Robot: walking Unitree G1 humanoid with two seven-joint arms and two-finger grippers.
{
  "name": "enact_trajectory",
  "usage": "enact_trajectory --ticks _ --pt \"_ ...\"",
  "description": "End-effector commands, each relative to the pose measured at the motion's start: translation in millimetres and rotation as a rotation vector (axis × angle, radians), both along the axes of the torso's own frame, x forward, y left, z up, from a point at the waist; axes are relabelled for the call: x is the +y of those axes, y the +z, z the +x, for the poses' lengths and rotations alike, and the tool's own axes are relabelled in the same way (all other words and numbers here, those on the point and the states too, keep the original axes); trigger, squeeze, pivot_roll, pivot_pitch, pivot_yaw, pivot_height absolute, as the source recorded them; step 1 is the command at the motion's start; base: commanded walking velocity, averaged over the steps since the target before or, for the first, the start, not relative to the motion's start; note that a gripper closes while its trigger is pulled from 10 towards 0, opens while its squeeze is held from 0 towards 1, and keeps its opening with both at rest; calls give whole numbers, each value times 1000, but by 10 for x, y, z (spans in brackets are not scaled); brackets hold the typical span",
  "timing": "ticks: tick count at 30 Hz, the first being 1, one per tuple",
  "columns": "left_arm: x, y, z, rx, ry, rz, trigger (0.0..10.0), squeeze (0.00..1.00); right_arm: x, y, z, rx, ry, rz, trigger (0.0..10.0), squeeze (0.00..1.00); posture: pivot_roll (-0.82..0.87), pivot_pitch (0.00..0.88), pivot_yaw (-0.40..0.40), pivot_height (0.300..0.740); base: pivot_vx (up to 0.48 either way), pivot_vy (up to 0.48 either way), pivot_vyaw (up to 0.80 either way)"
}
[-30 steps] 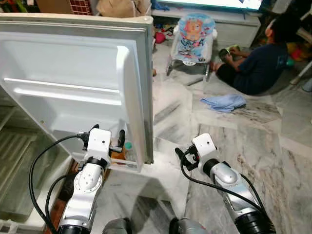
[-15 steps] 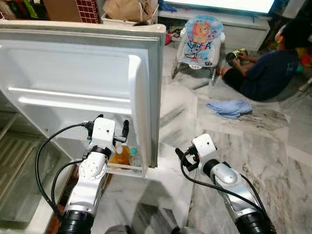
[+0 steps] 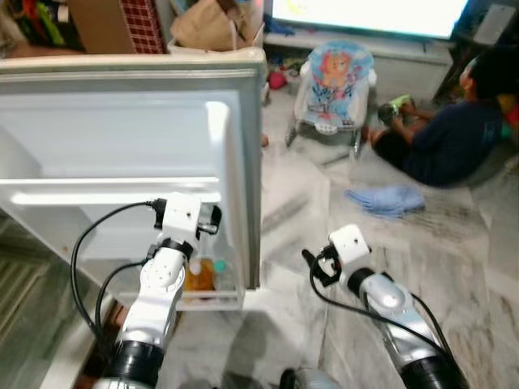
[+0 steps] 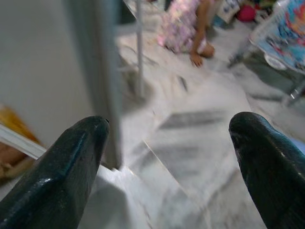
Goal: Restocking fridge
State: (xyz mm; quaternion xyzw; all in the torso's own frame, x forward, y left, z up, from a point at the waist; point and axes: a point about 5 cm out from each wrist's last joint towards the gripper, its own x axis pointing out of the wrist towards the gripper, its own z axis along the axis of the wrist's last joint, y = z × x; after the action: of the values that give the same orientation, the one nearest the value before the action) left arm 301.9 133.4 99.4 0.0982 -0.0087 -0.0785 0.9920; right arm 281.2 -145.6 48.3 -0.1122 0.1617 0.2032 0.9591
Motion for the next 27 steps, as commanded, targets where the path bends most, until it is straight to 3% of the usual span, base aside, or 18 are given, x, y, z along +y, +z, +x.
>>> enact_trajectory --ticks 1,6,12,16,21,27 --pt "65 -27 -19 8 20 13 10000 0 51 -24 -30 9 18 11 10000 0 -44 114 -1 740 0 0 0" --pt "135 -65 -77 20 47 25 10000 0 50 -27 -32 9 19 10 10000 0 -40 115 1 740 0 0 0" --pt "251 -155 -354 52 87 23 10000 0 42 -22 -21 8 17 8 10000 0 -19 128 1 740 0 0 0" --pt "236 -172 -482 68 84 39 10000 0 33 -16 3 4 20 -6 10000 0 6 145 -2 740 0 0 0" --pt "176 -85 -533 43 61 27 10000 0 33 32 25 -23 15 -6 10000 0 9 156 -10 740 0 0 -691" --pt "138 -91 -551 51 42 -9 10000 0 52 224 98 -151 -30 41 10000 0 -5 154 -5 740 0 0 -800"
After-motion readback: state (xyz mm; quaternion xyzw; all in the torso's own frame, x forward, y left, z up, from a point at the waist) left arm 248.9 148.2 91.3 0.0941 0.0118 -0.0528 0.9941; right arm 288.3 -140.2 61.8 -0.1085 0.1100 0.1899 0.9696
